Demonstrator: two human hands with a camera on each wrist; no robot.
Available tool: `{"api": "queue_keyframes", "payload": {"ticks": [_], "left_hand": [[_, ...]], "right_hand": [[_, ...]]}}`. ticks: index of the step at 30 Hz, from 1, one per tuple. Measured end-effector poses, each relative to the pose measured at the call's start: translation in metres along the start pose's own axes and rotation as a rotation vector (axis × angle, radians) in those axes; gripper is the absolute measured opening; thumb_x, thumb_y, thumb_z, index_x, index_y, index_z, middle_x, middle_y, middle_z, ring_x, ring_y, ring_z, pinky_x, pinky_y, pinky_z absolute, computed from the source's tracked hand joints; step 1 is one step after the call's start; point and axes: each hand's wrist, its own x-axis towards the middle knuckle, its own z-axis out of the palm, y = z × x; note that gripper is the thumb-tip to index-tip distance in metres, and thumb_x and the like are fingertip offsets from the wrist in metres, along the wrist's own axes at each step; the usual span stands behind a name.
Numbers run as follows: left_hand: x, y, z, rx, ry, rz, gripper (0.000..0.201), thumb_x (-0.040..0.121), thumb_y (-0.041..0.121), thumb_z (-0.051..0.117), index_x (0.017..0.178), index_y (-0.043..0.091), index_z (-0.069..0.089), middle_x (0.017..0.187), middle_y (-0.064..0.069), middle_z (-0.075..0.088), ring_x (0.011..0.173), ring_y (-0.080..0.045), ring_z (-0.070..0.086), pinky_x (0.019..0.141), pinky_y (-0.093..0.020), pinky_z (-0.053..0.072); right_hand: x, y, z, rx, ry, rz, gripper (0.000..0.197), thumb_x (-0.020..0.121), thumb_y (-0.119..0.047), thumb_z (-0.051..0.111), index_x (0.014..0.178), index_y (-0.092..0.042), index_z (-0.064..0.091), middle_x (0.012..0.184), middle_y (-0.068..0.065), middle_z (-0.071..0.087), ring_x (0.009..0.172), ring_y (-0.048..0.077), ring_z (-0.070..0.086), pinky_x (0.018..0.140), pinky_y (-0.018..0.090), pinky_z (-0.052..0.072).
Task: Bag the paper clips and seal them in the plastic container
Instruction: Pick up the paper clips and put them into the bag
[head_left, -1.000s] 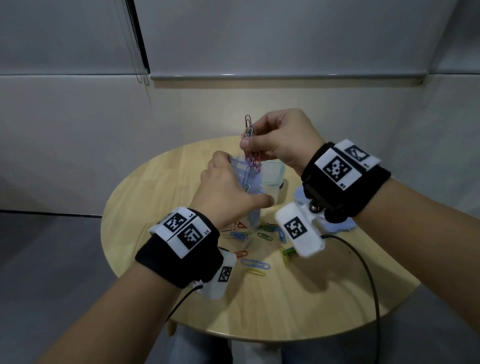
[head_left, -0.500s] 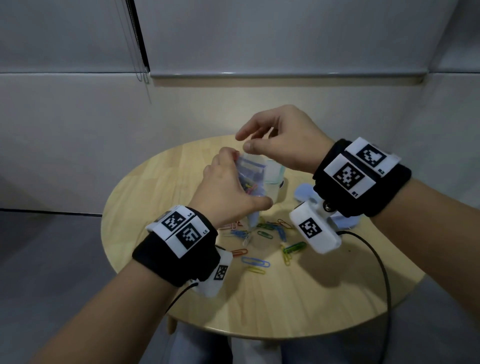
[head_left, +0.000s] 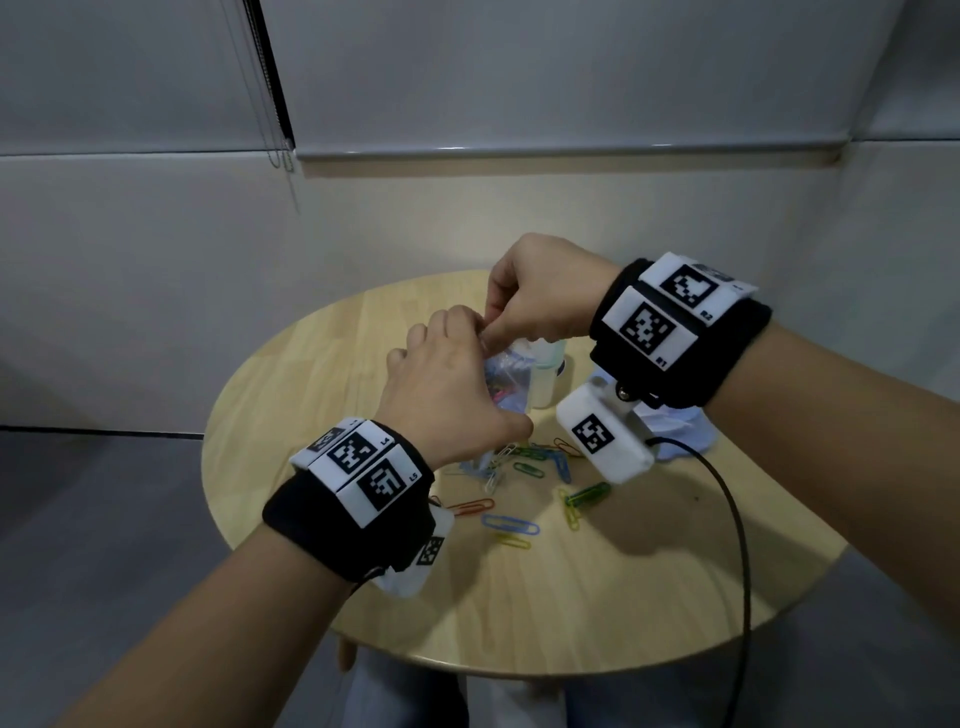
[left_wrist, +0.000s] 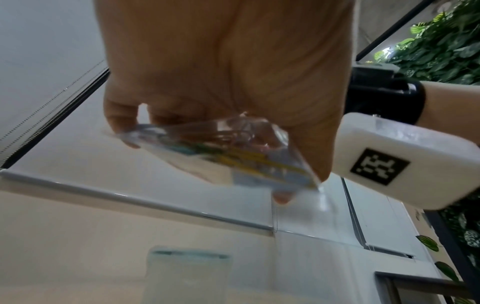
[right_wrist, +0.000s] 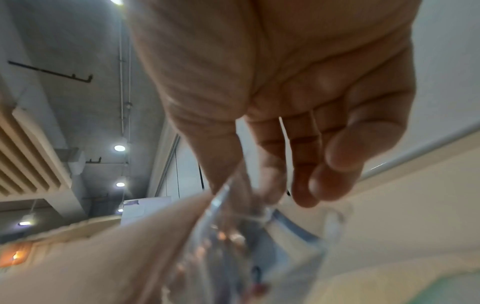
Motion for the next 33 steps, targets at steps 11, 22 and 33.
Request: {"api": "queue_keyframes", "payload": {"ticks": [11, 22, 33], "left_hand": [[0.018, -0.009, 0.006, -0.243, -0.130, -0.032, 0.091, 0.046, 0.057, 0.080, 0.118, 0.024, 0.037, 0.112, 0.002, 0.047, 0.103, -0.021, 0.049, 0.083, -0.042, 0.050], [0.018, -0.046, -0.006, -0.757, -0.142, -0.216, 0.103, 0.050, 0.041, 0.090, 0.132, 0.016, 0.034, 0.095, 0.002, 0.061, 0.083, -0.012, 0.061, 0.074, -0.030, 0.051], [0.007, -0.054, -0.015, -0.680, -0.149, -0.194, 0.089, 0.065, 0.029, 0.089, 0.133, 0.017, 0.033, 0.091, 0.005, 0.060, 0.078, -0.002, 0.059, 0.059, -0.010, 0.045]], "right_hand": [[0.017, 0.017, 0.006, 0.284, 0.169, 0.067, 0.016, 0.073, -0.011, 0.075, 0.080, -0.013, 0.061, 0.064, 0.006, 0.069, 0.044, 0.013, 0.058, 0.042, 0.021, 0.045], [-0.017, 0.085, 0.037, -0.284, -0.607, 0.165, 0.090, 0.057, -0.028, 0.088, 0.134, -0.022, 0.042, 0.119, 0.000, 0.053, 0.096, 0.020, 0.061, 0.080, 0.033, 0.056], [0.004, 0.065, 0.081, -0.408, -0.477, 0.067, 0.037, 0.068, -0.014, 0.076, 0.103, -0.015, 0.064, 0.101, 0.005, 0.068, 0.091, 0.025, 0.066, 0.077, 0.036, 0.057]]}}
